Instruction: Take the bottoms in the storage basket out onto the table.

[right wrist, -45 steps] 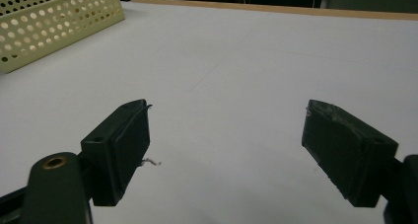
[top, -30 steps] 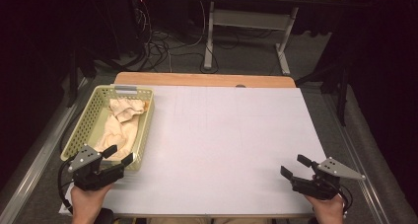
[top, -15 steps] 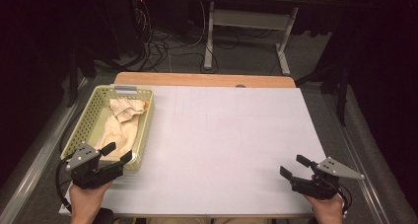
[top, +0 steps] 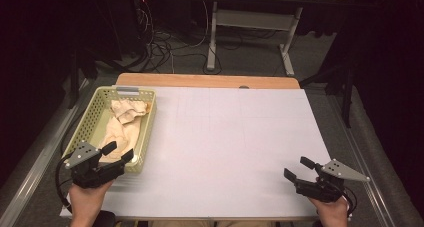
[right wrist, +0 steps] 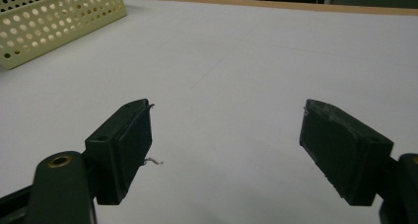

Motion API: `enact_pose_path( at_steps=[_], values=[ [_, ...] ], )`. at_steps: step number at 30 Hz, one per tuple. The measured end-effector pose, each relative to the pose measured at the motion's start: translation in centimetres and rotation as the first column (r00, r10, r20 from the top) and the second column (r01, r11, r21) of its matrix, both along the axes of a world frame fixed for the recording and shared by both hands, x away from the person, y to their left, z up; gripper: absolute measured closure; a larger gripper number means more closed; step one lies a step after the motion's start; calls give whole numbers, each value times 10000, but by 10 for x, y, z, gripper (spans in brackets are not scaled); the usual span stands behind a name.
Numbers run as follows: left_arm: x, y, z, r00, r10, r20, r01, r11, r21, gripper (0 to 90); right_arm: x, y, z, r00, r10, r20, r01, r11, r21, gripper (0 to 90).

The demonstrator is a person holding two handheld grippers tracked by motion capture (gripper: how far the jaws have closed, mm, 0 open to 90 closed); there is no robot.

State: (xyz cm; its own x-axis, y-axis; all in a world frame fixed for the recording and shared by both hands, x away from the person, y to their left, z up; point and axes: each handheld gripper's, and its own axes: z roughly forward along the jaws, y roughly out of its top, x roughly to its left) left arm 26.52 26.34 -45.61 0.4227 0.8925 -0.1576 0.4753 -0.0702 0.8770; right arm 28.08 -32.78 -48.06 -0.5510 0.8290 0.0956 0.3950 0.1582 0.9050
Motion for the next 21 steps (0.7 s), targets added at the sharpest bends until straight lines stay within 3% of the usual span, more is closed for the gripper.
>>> enact_pose_path(
  at_steps=[6,21],
  values=[
    [2,2,1,9999,24,-99,-27,9997,-231,327,1,0,0,10000,0,-47,0,10000,-22,205],
    [12,-3,17,9996,-185,201,188,9997,-151,327,1,0,0,10000,32,-50,-31,10000,72,205]
  ],
)
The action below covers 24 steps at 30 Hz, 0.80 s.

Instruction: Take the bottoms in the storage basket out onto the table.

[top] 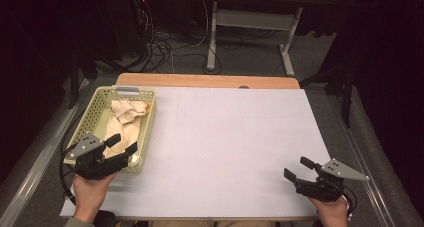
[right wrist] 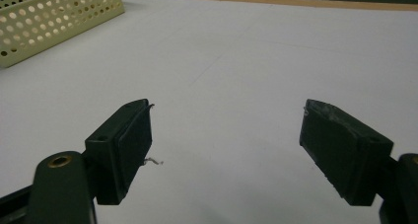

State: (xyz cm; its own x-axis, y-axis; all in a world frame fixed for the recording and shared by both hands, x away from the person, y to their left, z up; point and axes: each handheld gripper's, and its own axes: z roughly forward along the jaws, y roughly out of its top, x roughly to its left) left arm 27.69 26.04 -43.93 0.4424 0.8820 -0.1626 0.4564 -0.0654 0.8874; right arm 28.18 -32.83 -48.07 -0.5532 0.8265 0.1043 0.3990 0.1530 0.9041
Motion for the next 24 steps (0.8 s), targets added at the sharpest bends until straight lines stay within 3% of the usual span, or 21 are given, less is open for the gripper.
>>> enact_pose_path(
  at_steps=[24],
  values=[
    [11,-7,6,9998,-156,89,155,9999,71,327,0,0,0,10000,4,-25,-4,10000,-37,205]
  ],
)
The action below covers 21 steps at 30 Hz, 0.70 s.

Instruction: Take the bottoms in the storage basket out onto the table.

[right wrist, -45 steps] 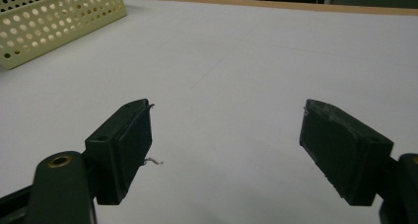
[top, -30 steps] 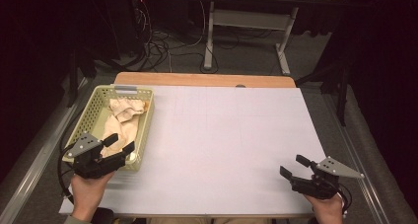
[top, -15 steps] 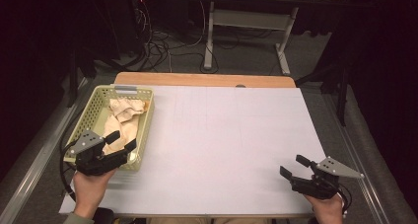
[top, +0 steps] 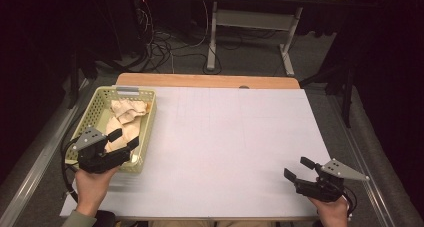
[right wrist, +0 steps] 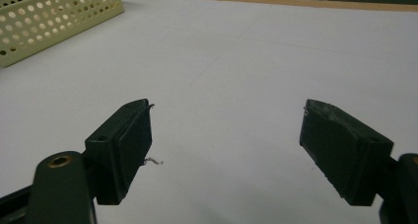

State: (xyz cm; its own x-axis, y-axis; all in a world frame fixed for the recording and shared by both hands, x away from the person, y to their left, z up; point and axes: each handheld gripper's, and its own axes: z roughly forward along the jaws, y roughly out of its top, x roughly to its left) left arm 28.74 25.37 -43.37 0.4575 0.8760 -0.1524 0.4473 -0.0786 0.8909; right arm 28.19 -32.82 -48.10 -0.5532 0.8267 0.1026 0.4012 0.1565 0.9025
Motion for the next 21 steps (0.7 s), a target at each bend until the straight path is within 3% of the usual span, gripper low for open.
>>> enact_pose_path(
  at_steps=[21],
  values=[
    [13,-2,7,9998,55,-177,-55,10000,1,327,0,0,0,10000,-9,-15,9,10000,-25,205]
  ],
)
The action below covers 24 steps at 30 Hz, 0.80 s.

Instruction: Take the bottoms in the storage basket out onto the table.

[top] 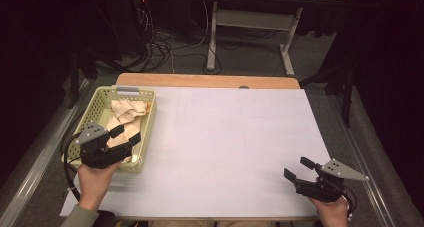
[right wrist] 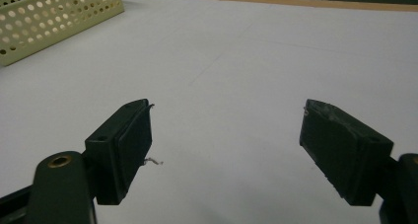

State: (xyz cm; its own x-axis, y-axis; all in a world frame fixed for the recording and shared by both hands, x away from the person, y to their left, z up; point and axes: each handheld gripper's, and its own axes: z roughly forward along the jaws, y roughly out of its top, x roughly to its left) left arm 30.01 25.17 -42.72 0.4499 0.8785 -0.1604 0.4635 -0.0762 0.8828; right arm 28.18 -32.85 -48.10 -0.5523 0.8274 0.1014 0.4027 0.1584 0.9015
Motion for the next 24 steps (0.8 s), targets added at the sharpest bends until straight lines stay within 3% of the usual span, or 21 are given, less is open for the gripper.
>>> enact_pose_path(
  at_steps=[24],
  values=[
    [11,-5,5,9999,-66,95,67,10000,-26,327,0,0,0,10000,12,20,-12,10000,-19,205]
  ],
)
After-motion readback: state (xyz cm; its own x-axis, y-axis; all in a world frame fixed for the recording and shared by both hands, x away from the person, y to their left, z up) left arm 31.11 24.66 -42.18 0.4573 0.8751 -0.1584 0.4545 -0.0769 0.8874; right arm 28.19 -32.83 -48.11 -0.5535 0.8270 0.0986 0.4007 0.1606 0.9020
